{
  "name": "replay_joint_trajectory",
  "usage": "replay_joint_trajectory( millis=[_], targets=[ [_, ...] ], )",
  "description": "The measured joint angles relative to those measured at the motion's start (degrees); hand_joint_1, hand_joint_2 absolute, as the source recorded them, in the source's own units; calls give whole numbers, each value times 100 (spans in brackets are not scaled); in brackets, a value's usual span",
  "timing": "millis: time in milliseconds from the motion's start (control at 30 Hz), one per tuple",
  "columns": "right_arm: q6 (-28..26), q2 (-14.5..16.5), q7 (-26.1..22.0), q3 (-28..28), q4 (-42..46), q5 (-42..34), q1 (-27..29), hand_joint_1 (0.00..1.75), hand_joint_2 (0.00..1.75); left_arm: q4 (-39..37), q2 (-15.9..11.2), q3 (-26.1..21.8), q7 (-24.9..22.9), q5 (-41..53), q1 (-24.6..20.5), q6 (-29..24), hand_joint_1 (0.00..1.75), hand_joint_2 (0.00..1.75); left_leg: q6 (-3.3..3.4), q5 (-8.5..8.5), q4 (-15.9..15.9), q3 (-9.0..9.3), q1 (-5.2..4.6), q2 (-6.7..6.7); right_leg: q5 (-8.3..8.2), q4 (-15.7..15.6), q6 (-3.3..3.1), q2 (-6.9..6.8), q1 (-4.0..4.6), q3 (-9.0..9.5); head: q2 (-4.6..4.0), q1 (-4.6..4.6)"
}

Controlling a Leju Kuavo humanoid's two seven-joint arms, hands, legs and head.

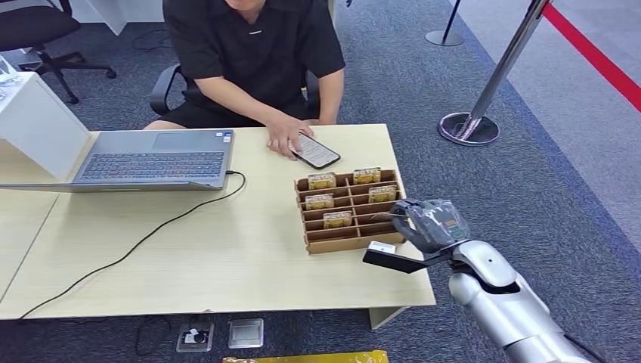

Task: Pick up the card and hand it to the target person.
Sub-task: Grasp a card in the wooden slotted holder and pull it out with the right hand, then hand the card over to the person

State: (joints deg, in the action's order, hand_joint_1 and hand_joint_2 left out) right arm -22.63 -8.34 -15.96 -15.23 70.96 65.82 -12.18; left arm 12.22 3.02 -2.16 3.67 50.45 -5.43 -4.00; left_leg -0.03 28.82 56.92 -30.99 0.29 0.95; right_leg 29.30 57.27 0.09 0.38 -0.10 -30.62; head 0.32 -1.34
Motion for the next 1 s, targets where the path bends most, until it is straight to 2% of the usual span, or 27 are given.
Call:
replay_joint_trajectory(
  millis=[133,300,433,533,667,800,1000],
  targets=[
    [-339,85,-404,75,239,-745,1,164,175,0,1,-43,-5,25,0,-9,0,175,0,0,0,-2,0,0,0,0,0,0,0,-2,0,4],
    [-1375,276,-1223,124,878,-2026,-60,164,175,0,3,-64,-38,86,-23,-2,0,175,0,0,0,-5,0,0,0,1,0,1,0,-3,0,4],
    [-1660,517,-1441,80,1282,-2477,-238,164,175,0,13,-79,-47,121,-95,18,0,175,0,-1,-1,-5,0,0,0,3,0,1,0,0,0,-2],
    [-1669,759,-1455,-67,1260,-2500,-519,164,175,1,39,-101,-74,159,-167,42,0,175,1,-5,-1,-4,0,-1,-1,5,-2,2,0,1,0,-8],
    [-1672,1076,-1358,-329,794,-2439,-981,164,175,2,80,-117,-105,234,-234,75,0,175,-2,-9,-1,-3,0,-1,-3,8,-3,1,0,0,1,-3],
    [-1676,1407,-1276,-498,-11,-2110,-1487,164,175,2,118,-121,-139,345,-289,161,0,175,-7,-13,-1,-5,0,-3,-6,13,-8,3,1,-5,-1,0],
    [-1681,1922,-1043,-467,-1481,-1301,-2259,164,175,2,167,-117,-170,486,-336,211,0,175,-7,-16,0,-5,0,-3,-7,16,-10,4,1,-9,1,6]
  ],
)
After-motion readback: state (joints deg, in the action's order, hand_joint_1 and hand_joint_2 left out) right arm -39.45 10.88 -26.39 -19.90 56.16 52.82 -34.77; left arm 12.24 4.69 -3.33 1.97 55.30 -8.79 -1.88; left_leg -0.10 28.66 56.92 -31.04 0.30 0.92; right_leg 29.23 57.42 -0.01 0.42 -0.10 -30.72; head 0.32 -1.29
